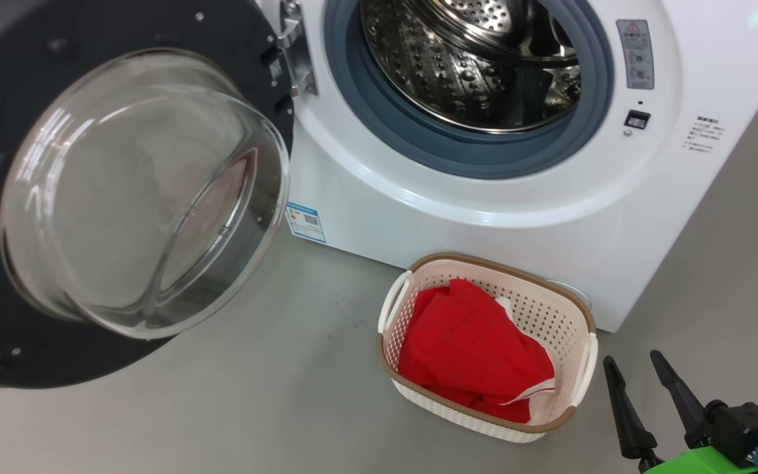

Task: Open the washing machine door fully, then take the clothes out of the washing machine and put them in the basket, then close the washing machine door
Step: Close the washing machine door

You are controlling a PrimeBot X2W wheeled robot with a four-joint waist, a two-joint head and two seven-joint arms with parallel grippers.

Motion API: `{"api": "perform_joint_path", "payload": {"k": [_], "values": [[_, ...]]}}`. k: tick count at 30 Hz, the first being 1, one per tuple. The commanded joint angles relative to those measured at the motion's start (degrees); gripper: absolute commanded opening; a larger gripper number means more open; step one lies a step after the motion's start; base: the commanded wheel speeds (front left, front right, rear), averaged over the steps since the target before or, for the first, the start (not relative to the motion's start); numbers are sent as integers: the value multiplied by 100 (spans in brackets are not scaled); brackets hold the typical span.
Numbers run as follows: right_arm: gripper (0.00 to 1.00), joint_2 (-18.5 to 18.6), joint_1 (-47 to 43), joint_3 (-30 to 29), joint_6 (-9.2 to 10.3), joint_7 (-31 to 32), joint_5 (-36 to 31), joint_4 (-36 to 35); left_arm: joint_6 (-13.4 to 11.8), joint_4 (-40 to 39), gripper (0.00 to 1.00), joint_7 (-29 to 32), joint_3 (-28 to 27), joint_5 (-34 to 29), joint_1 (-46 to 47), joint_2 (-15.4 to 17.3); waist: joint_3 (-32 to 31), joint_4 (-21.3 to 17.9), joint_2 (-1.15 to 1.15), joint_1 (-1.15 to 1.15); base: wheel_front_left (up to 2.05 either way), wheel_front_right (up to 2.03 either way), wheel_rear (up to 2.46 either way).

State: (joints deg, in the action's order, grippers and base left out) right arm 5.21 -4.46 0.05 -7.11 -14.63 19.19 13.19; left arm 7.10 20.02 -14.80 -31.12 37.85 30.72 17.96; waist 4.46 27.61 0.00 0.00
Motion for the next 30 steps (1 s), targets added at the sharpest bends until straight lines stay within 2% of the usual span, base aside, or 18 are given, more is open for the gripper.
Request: {"api": "perform_joint_path", "payload": {"k": [1,3,6,11,16,23,30], "values": [[100,69,79,93,-37,-37,-69,-148,37,203,0,-18,-66,217,258,474,27,-56,0,0,0,0,0],[100,72,69,99,-37,-37,-74,-158,37,858,0,94,-14,616,513,829,48,-96,0,0,0,0,0],[100,87,71,104,-37,-37,-81,-168,37,1668,0,569,182,1162,813,1227,94,-140,0,0,0,0,0],[100,110,118,142,-37,-37,-94,-172,38,2652,0,1605,500,1838,1123,1614,169,-211,0,0,0,0,0],[100,109,133,156,-37,-37,-104,-173,38,3221,0,2566,873,2166,1223,1861,209,-253,0,0,0,0,0],[100,106,112,141,-37,-37,-93,-144,38,3109,0,4051,1273,2854,1073,1821,159,-268,0,0,0,0,0],[100,80,75,106,-37,-37,-105,-161,38,2268,0,4769,1644,3310,641,1792,82,-244,0,0,0,0,0]]}}
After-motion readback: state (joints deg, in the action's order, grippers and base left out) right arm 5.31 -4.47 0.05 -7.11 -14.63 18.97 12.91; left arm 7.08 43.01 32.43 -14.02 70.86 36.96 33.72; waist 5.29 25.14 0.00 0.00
